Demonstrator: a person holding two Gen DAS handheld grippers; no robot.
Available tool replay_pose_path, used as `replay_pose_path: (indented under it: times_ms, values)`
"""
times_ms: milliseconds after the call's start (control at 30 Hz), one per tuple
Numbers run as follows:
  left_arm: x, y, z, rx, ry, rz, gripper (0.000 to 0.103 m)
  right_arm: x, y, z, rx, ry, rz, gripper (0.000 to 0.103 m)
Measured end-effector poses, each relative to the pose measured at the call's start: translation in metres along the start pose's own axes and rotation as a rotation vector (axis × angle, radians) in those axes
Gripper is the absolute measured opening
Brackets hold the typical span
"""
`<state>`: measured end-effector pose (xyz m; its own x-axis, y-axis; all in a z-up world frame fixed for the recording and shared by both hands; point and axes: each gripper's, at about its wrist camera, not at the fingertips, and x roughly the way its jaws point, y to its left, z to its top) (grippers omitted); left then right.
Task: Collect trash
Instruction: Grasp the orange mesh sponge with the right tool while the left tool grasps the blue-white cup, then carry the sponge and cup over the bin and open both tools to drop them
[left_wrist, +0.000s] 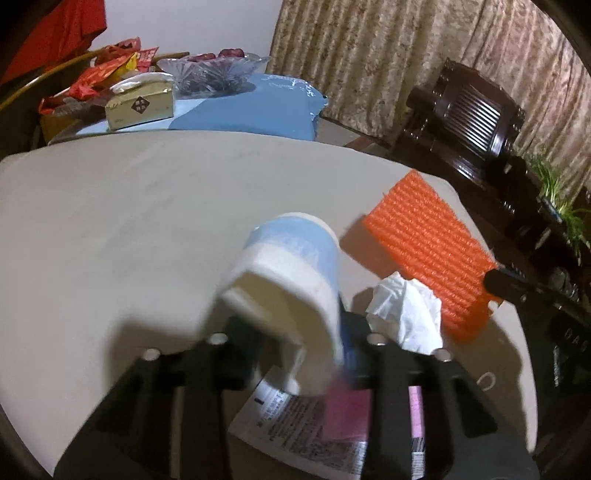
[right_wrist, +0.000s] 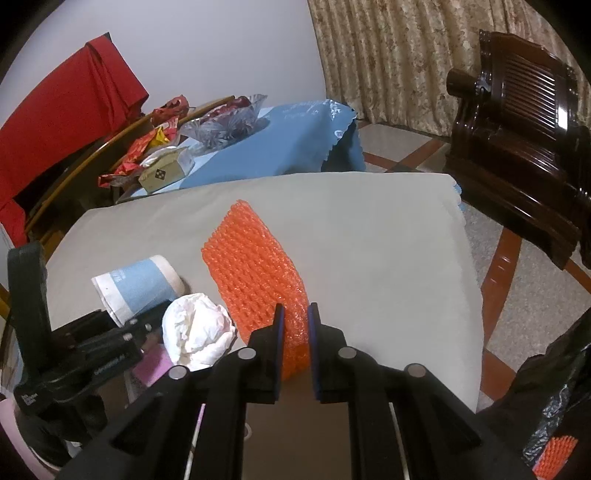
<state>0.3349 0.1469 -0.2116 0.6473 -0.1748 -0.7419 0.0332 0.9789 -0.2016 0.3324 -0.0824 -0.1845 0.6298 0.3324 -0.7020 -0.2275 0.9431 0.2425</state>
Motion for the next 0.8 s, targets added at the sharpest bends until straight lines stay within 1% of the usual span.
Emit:
replay_pose_path:
  times_ms: [167,333,467,667,800]
  values:
    - [-0.025,-0.001,0.004,-0.012,-0.065,0.008,0.028,-0.008,0.002,0.003,0.000,-0.017,0.006,0.012]
    - [-0.059,-0.010,0.010,0.003,-0.119,0.031,0.027,-0.026,0.008,0.009,-0.005,-0.048,0.017,0.012]
    - [-0.086,-0.024,0.007,0.027,-0.154,0.040,0.026,-0.045,0.012,0.012,-0.010,-0.073,0.025,0.012]
    - [-0.120,-0.043,0.002,0.043,-0.196,0.029,0.025,-0.085,0.015,0.010,-0.011,-0.119,0.026,0.012]
    - [-0.140,-0.063,-0.004,0.067,-0.219,0.020,0.025,-0.112,0.012,0.006,-0.008,-0.144,0.017,0.012]
